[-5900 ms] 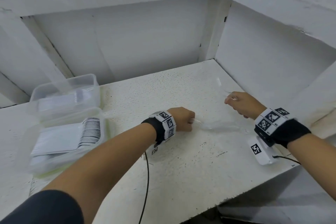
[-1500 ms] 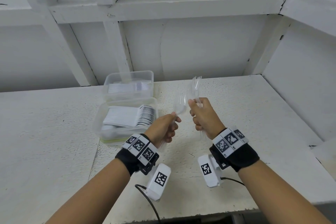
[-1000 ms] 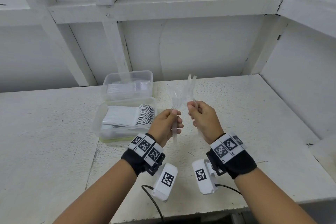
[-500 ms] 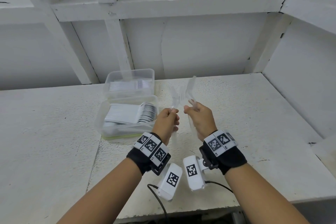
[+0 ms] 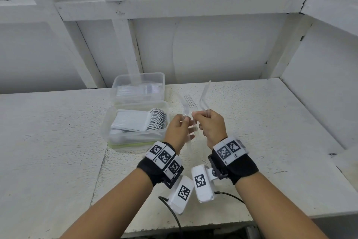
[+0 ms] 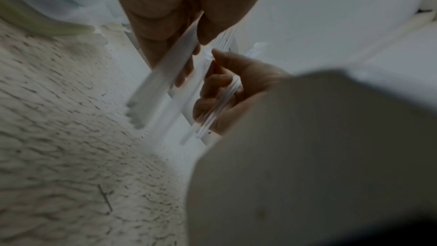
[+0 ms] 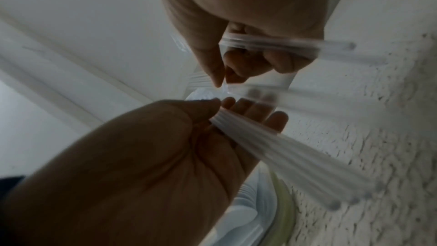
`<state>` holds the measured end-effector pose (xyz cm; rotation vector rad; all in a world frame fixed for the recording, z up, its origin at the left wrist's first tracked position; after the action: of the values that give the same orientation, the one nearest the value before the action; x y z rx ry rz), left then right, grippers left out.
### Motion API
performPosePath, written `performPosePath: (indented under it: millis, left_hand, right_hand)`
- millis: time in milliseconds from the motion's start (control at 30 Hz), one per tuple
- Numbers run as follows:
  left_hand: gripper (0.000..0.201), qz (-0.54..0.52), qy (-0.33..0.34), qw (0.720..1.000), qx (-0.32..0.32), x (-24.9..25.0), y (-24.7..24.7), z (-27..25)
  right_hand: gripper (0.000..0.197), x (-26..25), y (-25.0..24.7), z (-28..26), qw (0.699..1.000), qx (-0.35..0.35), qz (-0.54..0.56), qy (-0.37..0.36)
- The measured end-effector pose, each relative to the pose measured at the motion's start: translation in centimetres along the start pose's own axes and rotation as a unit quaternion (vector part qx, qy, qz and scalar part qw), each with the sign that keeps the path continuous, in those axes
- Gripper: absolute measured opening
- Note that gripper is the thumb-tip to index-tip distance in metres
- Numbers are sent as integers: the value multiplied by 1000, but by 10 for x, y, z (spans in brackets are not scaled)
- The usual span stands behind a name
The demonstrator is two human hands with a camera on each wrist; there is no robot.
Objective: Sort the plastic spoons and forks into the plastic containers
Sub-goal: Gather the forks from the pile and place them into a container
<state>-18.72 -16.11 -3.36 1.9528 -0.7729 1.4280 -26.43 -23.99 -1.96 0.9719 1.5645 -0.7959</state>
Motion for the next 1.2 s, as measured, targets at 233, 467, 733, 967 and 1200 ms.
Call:
performPosePath:
  millis: [233, 467, 733, 967, 1200]
  left_hand:
    - [18, 25, -3, 1000, 10, 1, -7, 4]
    - [20, 36, -7, 999, 15, 2, -17, 8]
    - [18, -42, -6, 999, -5, 4, -6, 8]
    - [17, -20, -1, 1000, 19, -1, -10, 13]
    - [22, 24, 4, 1000, 0, -3, -15, 12]
  right_hand:
    - [20, -4, 7, -3, 994, -38, -88, -42]
    - [35, -9, 4, -2, 981, -98, -167, -12]
    - [19, -5, 1, 1, 980, 1, -183, -72]
    - [19, -14, 8, -8, 968, 5, -220, -122]
    - [25, -13, 12, -6, 965, -58, -241, -82]
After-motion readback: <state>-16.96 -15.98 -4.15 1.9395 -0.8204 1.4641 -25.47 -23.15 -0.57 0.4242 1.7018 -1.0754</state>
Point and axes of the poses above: each hand's wrist, its own z-axis towards the middle knuckle, its own y-axis out of the palm, x = y × z, the point moved 7 cm from there along z, towards the middle knuckle
